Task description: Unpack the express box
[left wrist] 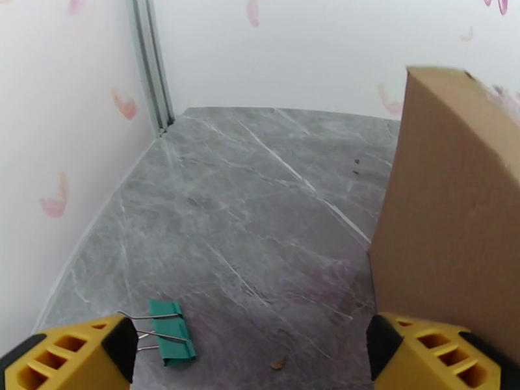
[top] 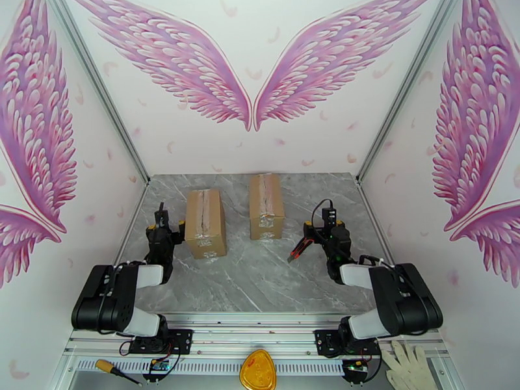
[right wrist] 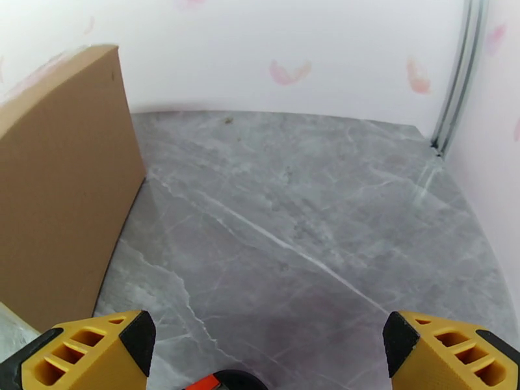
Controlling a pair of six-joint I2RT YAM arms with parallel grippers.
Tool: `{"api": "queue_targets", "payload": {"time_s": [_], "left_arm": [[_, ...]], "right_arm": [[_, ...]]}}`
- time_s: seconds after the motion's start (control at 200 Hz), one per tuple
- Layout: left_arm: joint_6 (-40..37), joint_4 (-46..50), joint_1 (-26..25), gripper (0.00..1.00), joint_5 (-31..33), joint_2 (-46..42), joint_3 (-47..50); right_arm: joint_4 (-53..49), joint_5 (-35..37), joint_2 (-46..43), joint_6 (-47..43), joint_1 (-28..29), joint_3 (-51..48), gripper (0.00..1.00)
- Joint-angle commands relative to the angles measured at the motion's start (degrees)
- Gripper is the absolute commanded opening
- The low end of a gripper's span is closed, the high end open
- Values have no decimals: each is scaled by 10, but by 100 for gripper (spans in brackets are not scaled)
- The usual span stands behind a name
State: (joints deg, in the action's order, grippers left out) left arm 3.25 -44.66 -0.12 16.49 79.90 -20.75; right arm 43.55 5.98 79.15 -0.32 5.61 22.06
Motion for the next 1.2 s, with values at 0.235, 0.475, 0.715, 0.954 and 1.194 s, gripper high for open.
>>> {"api": "queue_targets", "payload": {"time_s": [0.235, 0.475, 0.715, 0.954, 1.194], "left_arm": [[171, 475, 2, 96, -102, -261, -212], [217, 625, -145, 93, -179, -166, -422], [218, 653, -257, 94, -199, -14, -556], [209, 649, -315, 96, -203, 70, -619], [186, 653, -328, 97, -197, 83, -616]], "right_arm": [[-541, -17, -204, 229, -4, 185, 99], [-766, -32, -130, 388, -2, 300, 87], [-840, -10, -33, 455, 16, 356, 86], [-864, 54, 50, 547, 81, 382, 78], [-888, 52, 149, 604, 103, 423, 75]]}}
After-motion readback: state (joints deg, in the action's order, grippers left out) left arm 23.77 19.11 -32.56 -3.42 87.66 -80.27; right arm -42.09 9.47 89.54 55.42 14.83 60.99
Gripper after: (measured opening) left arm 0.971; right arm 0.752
